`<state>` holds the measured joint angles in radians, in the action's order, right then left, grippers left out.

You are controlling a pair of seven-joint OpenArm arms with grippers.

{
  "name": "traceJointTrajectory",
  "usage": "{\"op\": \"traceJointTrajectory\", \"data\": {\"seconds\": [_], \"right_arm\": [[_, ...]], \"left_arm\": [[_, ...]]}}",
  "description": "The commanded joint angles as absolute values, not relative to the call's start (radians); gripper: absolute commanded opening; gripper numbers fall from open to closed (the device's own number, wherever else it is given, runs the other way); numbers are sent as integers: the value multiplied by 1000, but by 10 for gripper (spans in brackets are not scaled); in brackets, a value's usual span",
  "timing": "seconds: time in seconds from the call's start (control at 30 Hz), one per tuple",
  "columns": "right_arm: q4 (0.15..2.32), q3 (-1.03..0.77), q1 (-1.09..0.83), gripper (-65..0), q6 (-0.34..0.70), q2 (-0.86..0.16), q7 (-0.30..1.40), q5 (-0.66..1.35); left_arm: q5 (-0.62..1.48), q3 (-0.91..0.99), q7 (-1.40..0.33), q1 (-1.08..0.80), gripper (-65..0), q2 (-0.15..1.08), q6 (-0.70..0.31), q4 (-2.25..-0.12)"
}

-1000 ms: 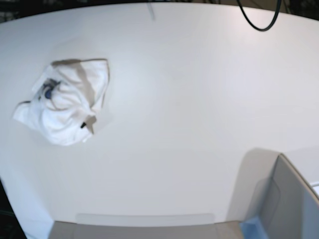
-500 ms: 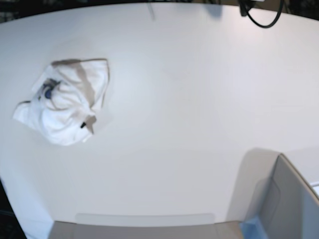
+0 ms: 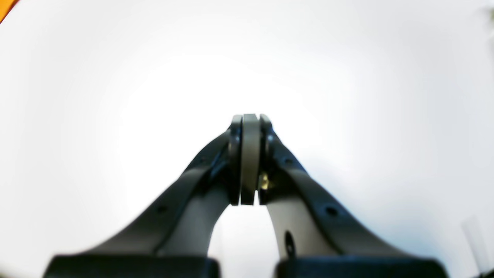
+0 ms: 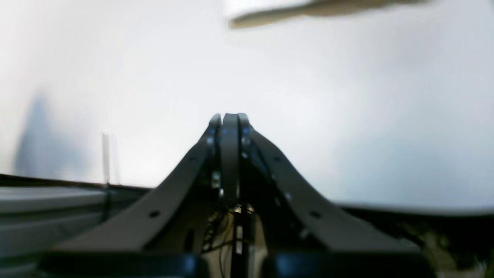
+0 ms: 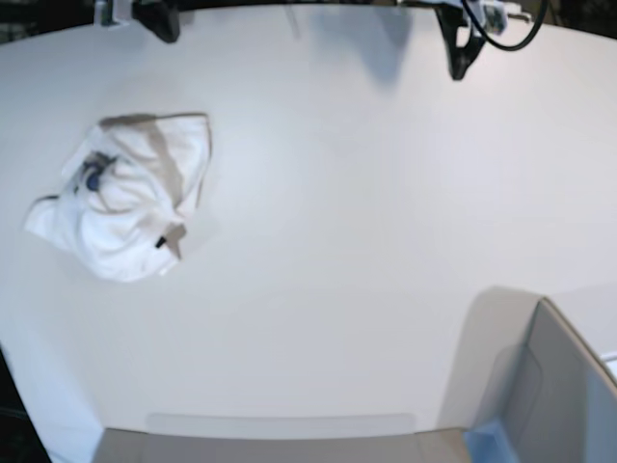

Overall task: Layout the t-shirt on the table in an organized manner, then fold the t-shirt properly
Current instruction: 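Move both grippers down toward the crumpled white t-shirt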

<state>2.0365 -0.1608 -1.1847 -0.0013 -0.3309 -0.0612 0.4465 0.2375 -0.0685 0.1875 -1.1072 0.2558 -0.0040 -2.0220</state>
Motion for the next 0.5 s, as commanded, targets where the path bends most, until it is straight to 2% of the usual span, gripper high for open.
{"op": "traceJointTrajectory", "data": {"seconds": [0.0,0.2,0.33,0.47], "right_arm": [[2052,-166,-1185,-649,-1,-337,-67,452],[2058,-168,-1113,-634,-1,-338,-47,456],[2058,-209,-1092,-499,-5,-338,-31,458],[2064,-255,-1035,-363,1,-340,53,460]], "left_arm": [[239,-76,209,-1107,-647,260,1,-2034],[239,-156,186,-1003,-618,331,1,-2034],[240,-206,79,-926,-578,358,2,-2034],[240,-259,1,-842,-573,358,2,-2034]]}}
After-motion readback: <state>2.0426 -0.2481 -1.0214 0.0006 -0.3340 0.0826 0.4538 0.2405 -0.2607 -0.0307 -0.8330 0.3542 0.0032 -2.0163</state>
